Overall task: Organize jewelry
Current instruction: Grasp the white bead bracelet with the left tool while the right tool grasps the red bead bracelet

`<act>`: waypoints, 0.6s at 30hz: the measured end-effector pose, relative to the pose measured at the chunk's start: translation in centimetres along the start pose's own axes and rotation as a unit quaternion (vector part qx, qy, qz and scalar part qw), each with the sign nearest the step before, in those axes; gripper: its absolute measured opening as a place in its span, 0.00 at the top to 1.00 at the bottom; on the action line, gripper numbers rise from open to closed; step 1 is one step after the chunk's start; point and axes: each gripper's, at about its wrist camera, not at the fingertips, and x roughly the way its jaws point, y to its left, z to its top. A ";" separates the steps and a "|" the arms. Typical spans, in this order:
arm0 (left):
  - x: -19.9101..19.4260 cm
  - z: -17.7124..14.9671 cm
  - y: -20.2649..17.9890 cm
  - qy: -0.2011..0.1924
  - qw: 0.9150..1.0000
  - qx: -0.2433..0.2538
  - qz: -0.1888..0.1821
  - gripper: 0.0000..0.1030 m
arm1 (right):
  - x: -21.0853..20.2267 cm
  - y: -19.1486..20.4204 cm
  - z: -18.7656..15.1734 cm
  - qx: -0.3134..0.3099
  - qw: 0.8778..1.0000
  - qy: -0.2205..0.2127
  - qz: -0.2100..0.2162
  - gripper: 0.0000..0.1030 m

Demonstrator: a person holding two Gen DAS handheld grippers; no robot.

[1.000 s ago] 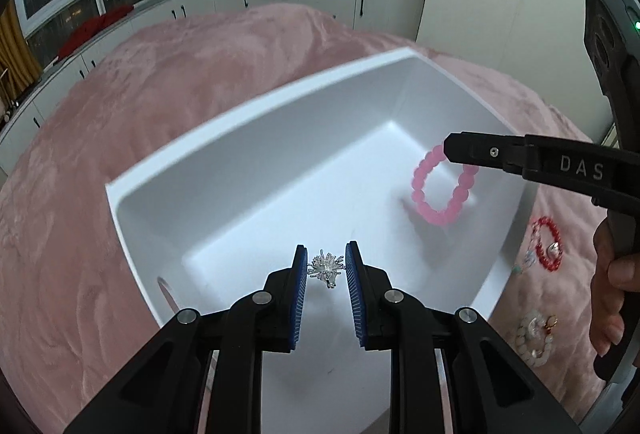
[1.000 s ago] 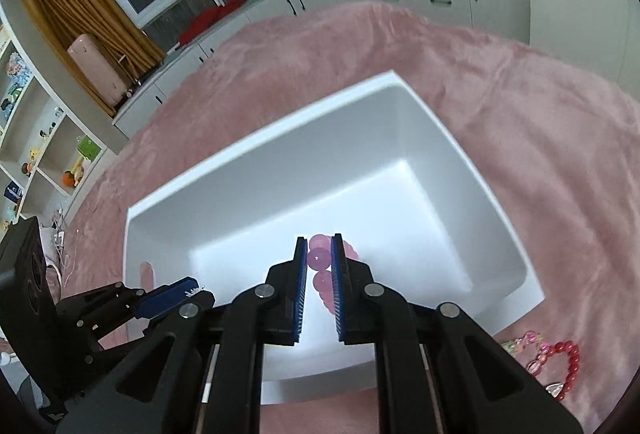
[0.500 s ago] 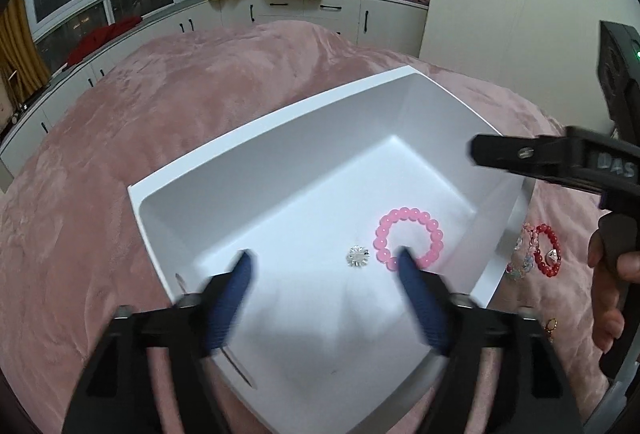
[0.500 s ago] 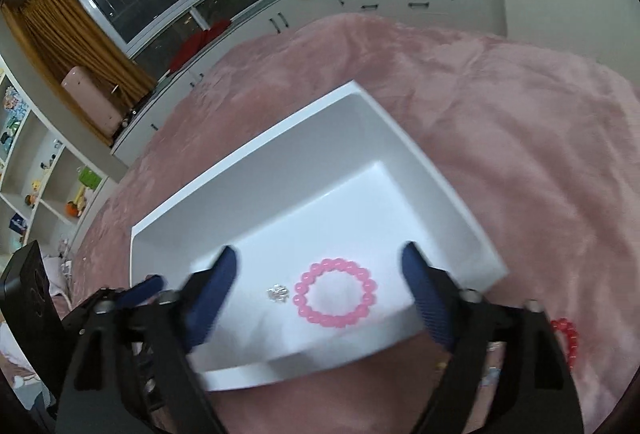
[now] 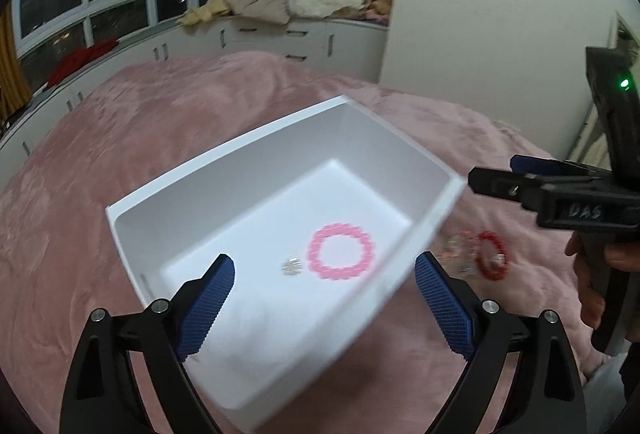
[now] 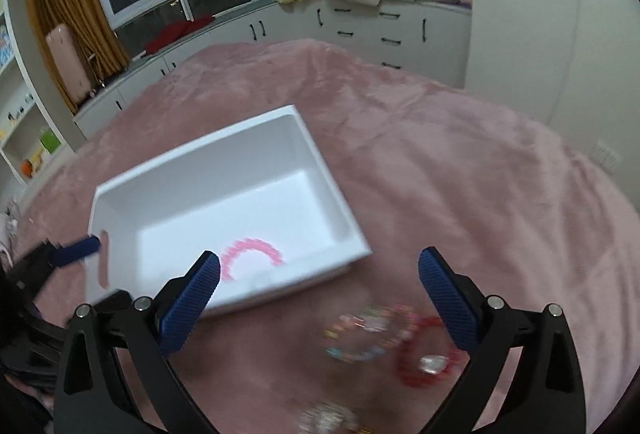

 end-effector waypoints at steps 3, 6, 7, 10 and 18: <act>-0.8 0.0 -2.1 -0.009 1.000 0.015 -0.021 0.10 | -1.4 -2.0 -1.0 0.008 1.000 -0.005 -0.016 0.04; -0.9 -0.5 -4.6 -0.011 0.998 0.037 -0.048 0.10 | -2.9 -4.5 -2.1 0.029 0.999 -0.010 -0.023 0.04; -0.7 -0.9 -5.6 -0.006 0.998 0.045 -0.054 0.10 | -3.2 -4.9 -2.4 0.031 0.999 -0.010 -0.027 0.04; -0.1 -1.9 -7.7 0.009 0.996 0.057 -0.072 0.10 | -4.4 -6.7 -3.5 0.042 0.998 -0.016 -0.037 0.04; 2.4 -5.1 -12.3 0.051 0.988 0.089 -0.118 0.10 | -5.7 -10.4 -7.4 0.068 0.996 -0.017 -0.050 0.04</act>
